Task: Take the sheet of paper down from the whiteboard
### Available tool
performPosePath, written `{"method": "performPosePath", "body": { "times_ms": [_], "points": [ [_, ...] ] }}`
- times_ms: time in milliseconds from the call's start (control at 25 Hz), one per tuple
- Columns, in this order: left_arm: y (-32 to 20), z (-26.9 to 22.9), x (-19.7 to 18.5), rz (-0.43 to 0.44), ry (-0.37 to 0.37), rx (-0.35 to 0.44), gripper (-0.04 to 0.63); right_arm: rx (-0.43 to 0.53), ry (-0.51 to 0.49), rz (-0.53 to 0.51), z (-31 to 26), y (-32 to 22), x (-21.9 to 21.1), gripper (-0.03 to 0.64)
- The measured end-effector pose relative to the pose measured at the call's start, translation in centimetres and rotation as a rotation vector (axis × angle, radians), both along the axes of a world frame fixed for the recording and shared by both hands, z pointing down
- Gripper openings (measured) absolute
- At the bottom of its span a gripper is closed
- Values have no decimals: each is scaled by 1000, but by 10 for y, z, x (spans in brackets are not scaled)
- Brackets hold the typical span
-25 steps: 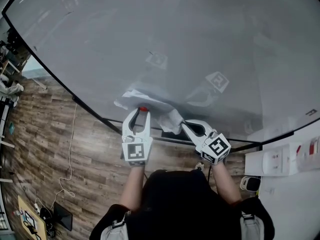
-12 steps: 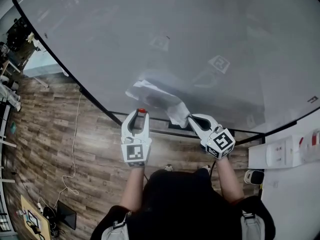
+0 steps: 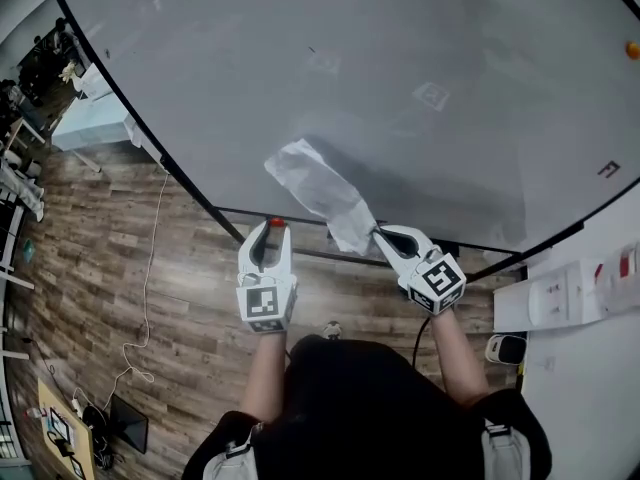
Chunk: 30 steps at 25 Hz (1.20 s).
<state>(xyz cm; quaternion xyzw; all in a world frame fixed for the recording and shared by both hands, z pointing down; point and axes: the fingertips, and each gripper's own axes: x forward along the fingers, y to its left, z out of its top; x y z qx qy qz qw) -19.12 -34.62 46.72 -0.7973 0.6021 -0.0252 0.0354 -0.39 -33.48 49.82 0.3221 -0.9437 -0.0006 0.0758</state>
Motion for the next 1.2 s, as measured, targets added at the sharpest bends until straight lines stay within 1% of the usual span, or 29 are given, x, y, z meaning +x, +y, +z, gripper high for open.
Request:
{"method": "performPosePath", "body": {
  "times_ms": [120, 320, 440, 520, 760, 880, 1000, 1040, 1160, 1200],
  "points": [
    [30, 0, 23, 6, -16, -1, 133, 2, 13, 2, -1, 30, 22, 5],
    [89, -4, 59, 26, 1, -12, 133, 4, 25, -2, -3, 87, 51, 5],
    [127, 4, 79, 34, -8, -27, 133, 4, 41, -9, -1, 123, 67, 5],
    [152, 5, 92, 41, -2, -39, 133, 3, 49, -11, 2, 145, 77, 5],
    [212, 16, 105, 28, -16, -49, 133, 4, 55, -24, 11, 200, 93, 5],
    [234, 15, 111, 22, -15, -53, 133, 10, 60, -30, 11, 222, 98, 5],
    [250, 15, 117, 15, -39, -49, 133, 16, 60, -36, 10, 240, 103, 5],
    [254, 14, 120, 18, -38, -49, 133, 17, 61, -37, 10, 244, 104, 5],
    [264, 8, 133, 44, 9, -46, 133, 12, 64, -35, 12, 254, 111, 5],
    [267, 9, 136, 44, 10, -48, 133, 9, 64, -35, 14, 257, 114, 5]
  ]
}}
